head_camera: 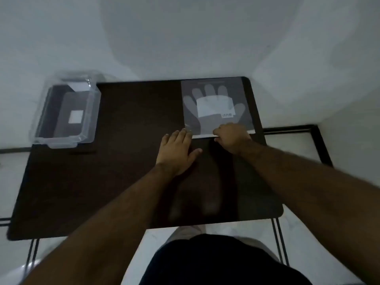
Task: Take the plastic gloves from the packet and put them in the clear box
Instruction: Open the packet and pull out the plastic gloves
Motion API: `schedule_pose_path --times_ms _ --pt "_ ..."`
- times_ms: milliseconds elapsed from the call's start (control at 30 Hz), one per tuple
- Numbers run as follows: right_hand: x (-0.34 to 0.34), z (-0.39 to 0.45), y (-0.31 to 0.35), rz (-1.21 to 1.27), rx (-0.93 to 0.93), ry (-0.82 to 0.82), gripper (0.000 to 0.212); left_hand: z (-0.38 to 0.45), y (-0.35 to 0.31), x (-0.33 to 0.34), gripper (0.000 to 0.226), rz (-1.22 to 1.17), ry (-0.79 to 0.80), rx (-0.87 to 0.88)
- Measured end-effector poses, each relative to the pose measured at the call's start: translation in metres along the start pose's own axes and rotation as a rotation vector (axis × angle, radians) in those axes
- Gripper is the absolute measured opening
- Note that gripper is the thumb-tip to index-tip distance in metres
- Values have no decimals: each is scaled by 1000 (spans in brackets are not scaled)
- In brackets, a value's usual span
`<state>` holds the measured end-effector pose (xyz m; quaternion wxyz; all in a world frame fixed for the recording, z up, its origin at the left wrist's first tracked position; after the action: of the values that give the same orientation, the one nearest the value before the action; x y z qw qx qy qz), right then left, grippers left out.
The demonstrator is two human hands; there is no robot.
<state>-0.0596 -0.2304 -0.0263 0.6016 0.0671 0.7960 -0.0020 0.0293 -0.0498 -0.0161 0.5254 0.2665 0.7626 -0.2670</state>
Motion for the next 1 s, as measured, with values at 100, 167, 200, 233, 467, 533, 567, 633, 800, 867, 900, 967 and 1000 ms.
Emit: schedule_pose_path --times_ms 100,167,200,233,467,533,567,633,800,867,900,967,1000 --pt "7 17 -10 75 -63 53 16 12 -14 17 83 6 36 49" --pt "8 21 -12 78 -79 124 17 13 -24 28 82 -9 43 76" --pt "7 23 -14 88 -92 143 18 14 -29 33 82 -25 55 80" --pt "7 26 -17 98 -113 155 19 16 -32 37 81 -33 61 79" --pt "7 44 -45 329 -133 260 21 19 -51 51 80 -54 94 2" --pt "7 48 -52 363 -131 260 20 21 -55 54 80 -52 92 -15" --pt "8 50 -54 374 -128 254 19 21 -57 54 80 -48 81 -15" --pt "8 52 -56 388 -127 246 17 23 -61 54 78 -45 67 -3" --pt "9 50 -58 384 -160 198 14 32 -64 55 71 -48 65 -42" --pt "9 49 -59 372 -140 162 13 34 -65 56 68 -44 48 -54" --pt "10 49 -60 370 -126 142 11 34 -65 57 67 -36 40 -53" --pt "12 48 -62 367 -106 106 9 35 -68 58 65 -14 33 -49" --pt "13 48 -63 368 -96 92 8 35 -68 59 65 -9 38 -54"
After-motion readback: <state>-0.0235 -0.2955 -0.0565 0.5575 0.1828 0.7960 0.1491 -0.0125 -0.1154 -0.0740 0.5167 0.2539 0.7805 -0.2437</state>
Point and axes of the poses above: each hand's wrist, its own z-axis towards the middle knuckle, its own x-axis out of the palm, y = z × x, the point moved 6 cm from there along z, towards the middle knuckle, and after that the axes turned 13 degrees about -x, right-handed, at the moved point
